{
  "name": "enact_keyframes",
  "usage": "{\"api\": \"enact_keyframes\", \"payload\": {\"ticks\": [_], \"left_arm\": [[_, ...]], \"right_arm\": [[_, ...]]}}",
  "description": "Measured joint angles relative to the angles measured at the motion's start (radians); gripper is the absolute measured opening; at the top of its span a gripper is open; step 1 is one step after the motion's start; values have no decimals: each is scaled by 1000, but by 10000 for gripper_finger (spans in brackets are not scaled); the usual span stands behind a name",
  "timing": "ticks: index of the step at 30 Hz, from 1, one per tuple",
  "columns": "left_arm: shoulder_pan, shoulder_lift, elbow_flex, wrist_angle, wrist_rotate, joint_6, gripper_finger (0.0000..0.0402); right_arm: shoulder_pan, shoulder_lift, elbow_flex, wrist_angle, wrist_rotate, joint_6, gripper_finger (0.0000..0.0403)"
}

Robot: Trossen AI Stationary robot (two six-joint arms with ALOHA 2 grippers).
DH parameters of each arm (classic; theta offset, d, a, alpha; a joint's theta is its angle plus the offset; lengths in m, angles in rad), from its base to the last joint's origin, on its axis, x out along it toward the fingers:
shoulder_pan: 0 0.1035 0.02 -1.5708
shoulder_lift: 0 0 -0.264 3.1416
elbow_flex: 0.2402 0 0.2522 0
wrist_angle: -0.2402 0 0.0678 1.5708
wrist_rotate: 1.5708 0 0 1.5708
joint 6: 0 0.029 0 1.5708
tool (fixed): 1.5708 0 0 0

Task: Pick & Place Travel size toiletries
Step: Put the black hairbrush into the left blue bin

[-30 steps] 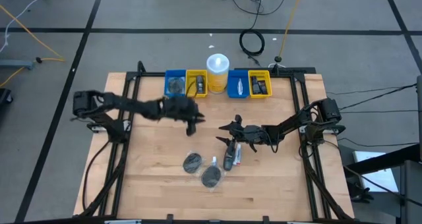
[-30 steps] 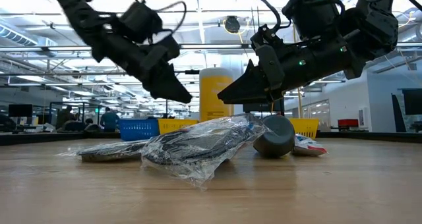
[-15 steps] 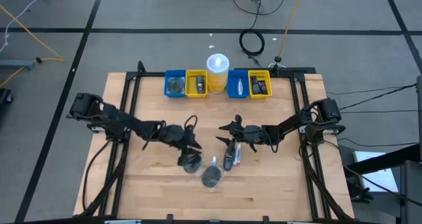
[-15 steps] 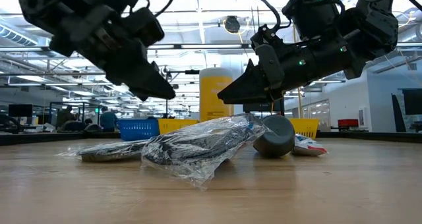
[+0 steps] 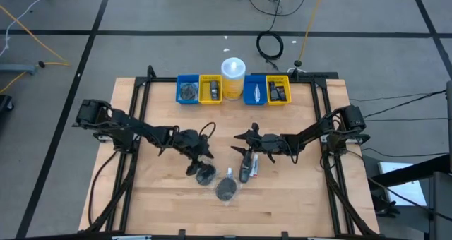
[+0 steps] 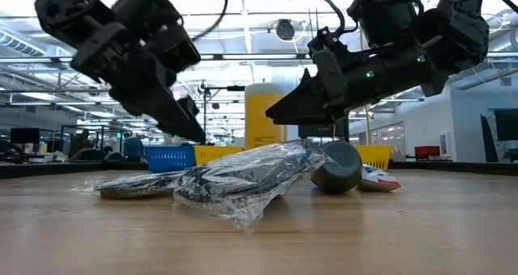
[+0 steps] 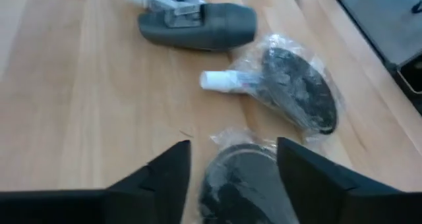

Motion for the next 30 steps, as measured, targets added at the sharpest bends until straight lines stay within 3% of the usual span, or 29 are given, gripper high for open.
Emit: {"api": "enact_keyframes", "payload": {"ticks": [5,12,19,30], "left_arm": [[34,75,13,1,91,12,279],[43,228,91,-1,131,45,263],[75,262,137,-82,272,44,193],[134,251,136,-148,425,40,17]], "right_arm": [[0,0,0,0,0,0,210],[0,0,0,0,0,0,210],[0,0,0,0,0,0,210],[0,0,0,0,0,0,210]]}}
